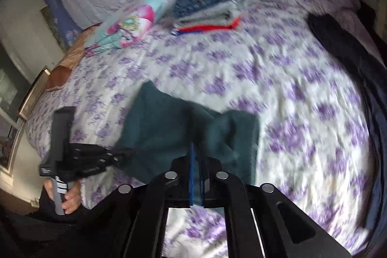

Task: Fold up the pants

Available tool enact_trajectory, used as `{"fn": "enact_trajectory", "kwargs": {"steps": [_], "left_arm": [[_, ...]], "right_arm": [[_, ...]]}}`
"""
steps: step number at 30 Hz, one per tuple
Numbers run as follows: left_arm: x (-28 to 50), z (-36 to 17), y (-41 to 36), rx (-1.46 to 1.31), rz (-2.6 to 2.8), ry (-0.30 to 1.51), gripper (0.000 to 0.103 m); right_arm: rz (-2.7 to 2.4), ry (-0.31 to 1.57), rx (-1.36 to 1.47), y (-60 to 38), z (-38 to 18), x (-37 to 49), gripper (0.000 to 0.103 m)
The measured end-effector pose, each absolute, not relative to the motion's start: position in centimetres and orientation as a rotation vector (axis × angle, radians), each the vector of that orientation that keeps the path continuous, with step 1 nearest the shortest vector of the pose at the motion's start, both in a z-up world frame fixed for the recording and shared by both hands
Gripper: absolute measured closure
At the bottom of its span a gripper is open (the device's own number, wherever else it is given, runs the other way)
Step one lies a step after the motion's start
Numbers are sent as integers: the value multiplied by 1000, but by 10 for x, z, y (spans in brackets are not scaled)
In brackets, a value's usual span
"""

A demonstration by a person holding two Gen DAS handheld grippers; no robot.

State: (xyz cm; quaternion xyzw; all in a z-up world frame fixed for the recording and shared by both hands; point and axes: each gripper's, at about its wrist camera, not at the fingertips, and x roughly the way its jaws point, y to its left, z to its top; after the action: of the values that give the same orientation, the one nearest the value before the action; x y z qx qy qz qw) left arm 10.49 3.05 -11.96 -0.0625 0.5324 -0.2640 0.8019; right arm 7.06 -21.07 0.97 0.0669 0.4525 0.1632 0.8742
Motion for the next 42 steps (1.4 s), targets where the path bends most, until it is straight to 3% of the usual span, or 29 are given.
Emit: {"fn": "enact_trajectory", "kwargs": {"steps": [2,5,12,13,14,20,24,28,30,33,34,35,37,42], "left_arm": [[104,-119,31,-139,-567,1144,101],[105,-119,31,-141,-561,1150,101],[101,-118,34,-131,-562,1159,101],[102,-118,36,-138,-569,1161,101],[103,-119,38,-148,-578,1163,101],[99,-119,51,-145,-550,1157,101],[99,-121,65,-170,-528,1155,101],[100,-122,71,-188,-538,1159,101],[99,-118,70,-165,-534,1158,101],[103,-105,71,-128,-500,1152,102],[103,-98,75,-113,-463,1140,102],[104,-92,80,-102,-431,1129,96],[105,-86,89,-105,-395,1119,89],[114,-89,100,-160,-407,1138,87]], "right_arm": [[457,913,66,-176,26,97,37],[561,944,-81,-122,19,154,38],[610,1234,-139,-81,-69,252,41],[615,1241,-133,-81,-76,254,54],[642,1245,-111,-80,-81,255,97],[634,1213,-19,-63,-64,258,97],[625,1285,-34,-50,-93,280,97],[674,1310,33,-61,-98,285,90],[634,1295,34,-73,-81,277,71],[614,1160,-44,-96,-24,240,63],[599,1115,-59,-107,-8,226,50],[561,1071,-75,-121,7,211,38],[445,1003,-113,-154,23,181,30],[224,1004,-51,-227,-7,123,29]]}}
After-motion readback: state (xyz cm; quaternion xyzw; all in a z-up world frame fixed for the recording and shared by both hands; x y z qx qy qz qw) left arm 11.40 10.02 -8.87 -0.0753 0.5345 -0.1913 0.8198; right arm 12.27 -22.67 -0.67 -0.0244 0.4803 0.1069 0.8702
